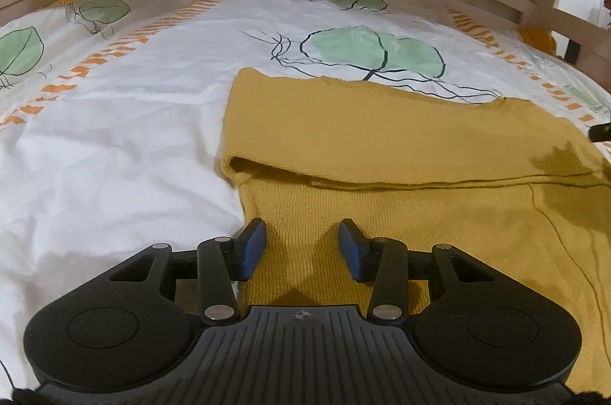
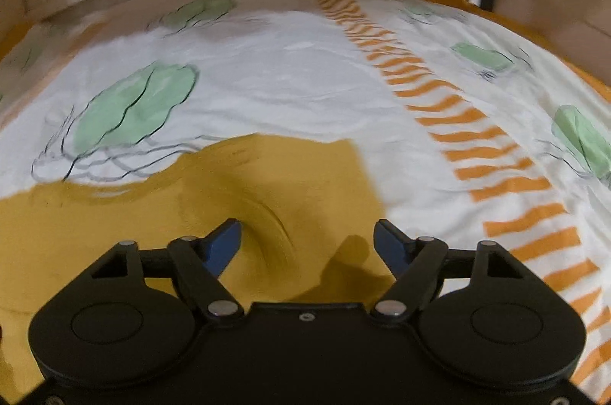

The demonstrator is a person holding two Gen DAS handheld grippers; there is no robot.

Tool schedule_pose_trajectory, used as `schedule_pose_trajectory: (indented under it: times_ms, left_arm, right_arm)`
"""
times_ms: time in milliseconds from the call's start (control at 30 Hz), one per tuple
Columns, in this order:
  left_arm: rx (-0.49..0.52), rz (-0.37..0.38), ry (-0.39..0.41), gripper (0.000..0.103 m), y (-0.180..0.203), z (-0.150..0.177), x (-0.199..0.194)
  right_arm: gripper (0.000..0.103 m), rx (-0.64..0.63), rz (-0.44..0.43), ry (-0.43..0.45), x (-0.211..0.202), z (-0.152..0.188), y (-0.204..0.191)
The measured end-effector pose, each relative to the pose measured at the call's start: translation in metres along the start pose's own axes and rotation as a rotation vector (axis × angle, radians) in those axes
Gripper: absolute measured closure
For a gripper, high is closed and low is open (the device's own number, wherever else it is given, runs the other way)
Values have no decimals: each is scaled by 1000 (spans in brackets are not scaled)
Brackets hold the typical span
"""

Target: Fold small clothes

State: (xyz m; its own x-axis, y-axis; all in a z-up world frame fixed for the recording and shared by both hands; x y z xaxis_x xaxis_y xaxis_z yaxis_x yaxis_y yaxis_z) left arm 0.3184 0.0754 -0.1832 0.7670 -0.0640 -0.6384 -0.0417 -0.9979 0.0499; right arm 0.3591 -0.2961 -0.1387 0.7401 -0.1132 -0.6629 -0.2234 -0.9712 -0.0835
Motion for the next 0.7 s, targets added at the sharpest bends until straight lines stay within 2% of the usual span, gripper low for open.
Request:
schedule_pose_trajectory:
  times_ms: [200,333,600,667,700]
  left_arm:
    - [2,-2,1,60,0,0,0]
    - [8,-6,4,60,1,-1,1]
    - [2,-1,9,60,-1,0,1]
    - [1,-1,11,60,-1,-1,1]
    - [2,0,12,60,-1,0,1]
  right_arm:
    - [25,-23,-119,18,-2,-7,-4]
    - [30,-48,-172,6,7,-2,-16]
    - [37,-34,-182,-66,31,11,-20]
    - [52,-26,-206,-63,29,11,-21]
    - [76,-23,-230,-69,29,11,-24]
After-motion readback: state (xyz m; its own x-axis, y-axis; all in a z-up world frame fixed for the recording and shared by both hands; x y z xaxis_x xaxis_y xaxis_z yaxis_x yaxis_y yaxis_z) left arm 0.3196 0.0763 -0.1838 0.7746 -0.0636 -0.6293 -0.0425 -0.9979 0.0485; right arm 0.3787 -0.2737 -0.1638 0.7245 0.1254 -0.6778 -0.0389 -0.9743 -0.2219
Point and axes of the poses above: each gripper's, at about its wrist camera, not at the fingertips, and x roughly the way its jaws point, y to its right, z to its underside, the point moved 10 cm from there along x, roughly the way its jaws point
